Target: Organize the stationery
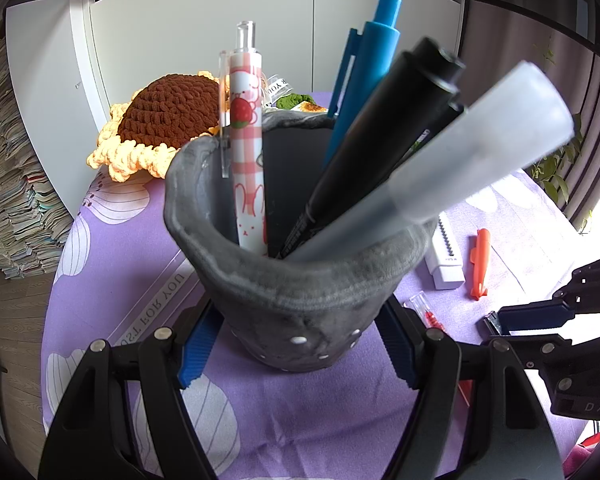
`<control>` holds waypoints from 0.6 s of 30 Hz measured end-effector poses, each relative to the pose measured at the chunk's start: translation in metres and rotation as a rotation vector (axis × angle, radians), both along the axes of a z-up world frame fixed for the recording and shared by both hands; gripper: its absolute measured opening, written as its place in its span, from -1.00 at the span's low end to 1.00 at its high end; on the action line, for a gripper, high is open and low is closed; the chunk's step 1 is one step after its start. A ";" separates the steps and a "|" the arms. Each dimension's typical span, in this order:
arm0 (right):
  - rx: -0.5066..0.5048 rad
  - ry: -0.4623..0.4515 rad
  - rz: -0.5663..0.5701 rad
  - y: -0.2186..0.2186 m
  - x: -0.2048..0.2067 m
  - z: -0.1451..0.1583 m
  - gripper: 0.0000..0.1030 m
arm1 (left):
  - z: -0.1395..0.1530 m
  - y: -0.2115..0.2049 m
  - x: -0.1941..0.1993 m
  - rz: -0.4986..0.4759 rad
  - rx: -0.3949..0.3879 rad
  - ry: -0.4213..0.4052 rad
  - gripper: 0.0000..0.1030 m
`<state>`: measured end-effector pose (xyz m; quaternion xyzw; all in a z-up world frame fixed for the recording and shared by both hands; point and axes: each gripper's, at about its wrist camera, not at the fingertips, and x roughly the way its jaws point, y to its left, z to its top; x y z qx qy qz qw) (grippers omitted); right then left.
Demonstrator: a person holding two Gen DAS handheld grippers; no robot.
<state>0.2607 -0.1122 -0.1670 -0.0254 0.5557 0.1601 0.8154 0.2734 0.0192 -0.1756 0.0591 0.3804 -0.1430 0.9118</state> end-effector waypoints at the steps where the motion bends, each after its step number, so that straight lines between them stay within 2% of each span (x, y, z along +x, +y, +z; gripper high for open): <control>1: -0.007 -0.006 0.007 0.002 0.000 0.000 -0.59 | 0.000 0.000 0.000 0.000 0.000 0.000 0.41; 8: 0.038 -0.022 0.005 -0.001 0.003 0.006 -0.75 | 0.000 0.000 0.000 0.000 0.000 0.000 0.41; 11: 0.101 -0.074 0.008 -0.009 -0.001 0.028 -0.76 | 0.000 0.000 0.000 0.000 0.000 0.000 0.41; 18: 0.236 -0.265 0.033 -0.021 -0.017 0.101 -0.76 | 0.000 0.000 0.000 0.000 0.000 0.000 0.41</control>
